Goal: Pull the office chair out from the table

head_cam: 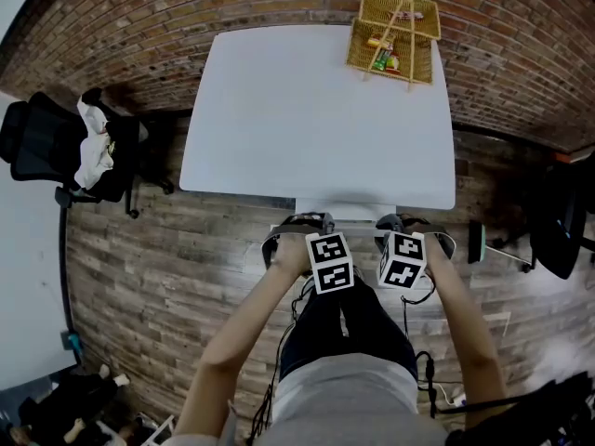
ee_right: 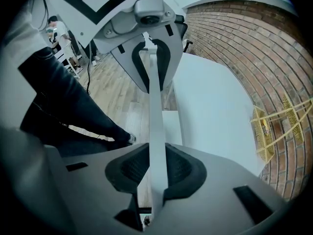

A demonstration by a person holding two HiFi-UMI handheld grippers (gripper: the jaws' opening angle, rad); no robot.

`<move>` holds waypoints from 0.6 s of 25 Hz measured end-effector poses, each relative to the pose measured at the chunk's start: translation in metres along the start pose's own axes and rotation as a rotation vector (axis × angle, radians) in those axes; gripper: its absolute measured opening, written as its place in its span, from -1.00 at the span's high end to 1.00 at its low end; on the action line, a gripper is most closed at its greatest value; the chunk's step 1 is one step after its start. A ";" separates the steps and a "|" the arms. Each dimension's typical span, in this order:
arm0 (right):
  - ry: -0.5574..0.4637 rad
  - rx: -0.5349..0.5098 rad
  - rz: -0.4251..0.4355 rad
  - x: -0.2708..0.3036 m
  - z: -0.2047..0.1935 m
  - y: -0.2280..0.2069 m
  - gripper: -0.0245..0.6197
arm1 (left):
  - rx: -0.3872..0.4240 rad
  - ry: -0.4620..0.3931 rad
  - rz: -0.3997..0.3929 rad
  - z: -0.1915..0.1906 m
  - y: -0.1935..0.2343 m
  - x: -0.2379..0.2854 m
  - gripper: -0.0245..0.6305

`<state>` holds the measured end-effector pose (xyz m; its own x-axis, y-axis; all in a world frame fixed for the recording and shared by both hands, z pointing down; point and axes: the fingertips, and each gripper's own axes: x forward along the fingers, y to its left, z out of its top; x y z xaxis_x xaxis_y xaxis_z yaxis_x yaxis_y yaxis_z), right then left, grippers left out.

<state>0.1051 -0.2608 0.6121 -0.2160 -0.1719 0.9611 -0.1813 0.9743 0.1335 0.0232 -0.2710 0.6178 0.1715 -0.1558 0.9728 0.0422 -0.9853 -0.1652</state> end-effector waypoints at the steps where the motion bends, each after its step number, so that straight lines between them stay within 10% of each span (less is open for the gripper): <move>1: 0.001 0.000 0.002 0.000 0.000 0.004 0.66 | 0.001 -0.002 0.002 -0.001 -0.004 -0.001 0.66; 15: -0.006 0.042 -0.005 -0.006 0.007 0.075 0.66 | 0.008 0.005 0.002 -0.013 -0.069 -0.012 0.65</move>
<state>0.0861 -0.1882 0.6143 -0.2206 -0.1778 0.9590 -0.2220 0.9666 0.1282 0.0052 -0.2018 0.6196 0.1671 -0.1580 0.9732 0.0495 -0.9845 -0.1683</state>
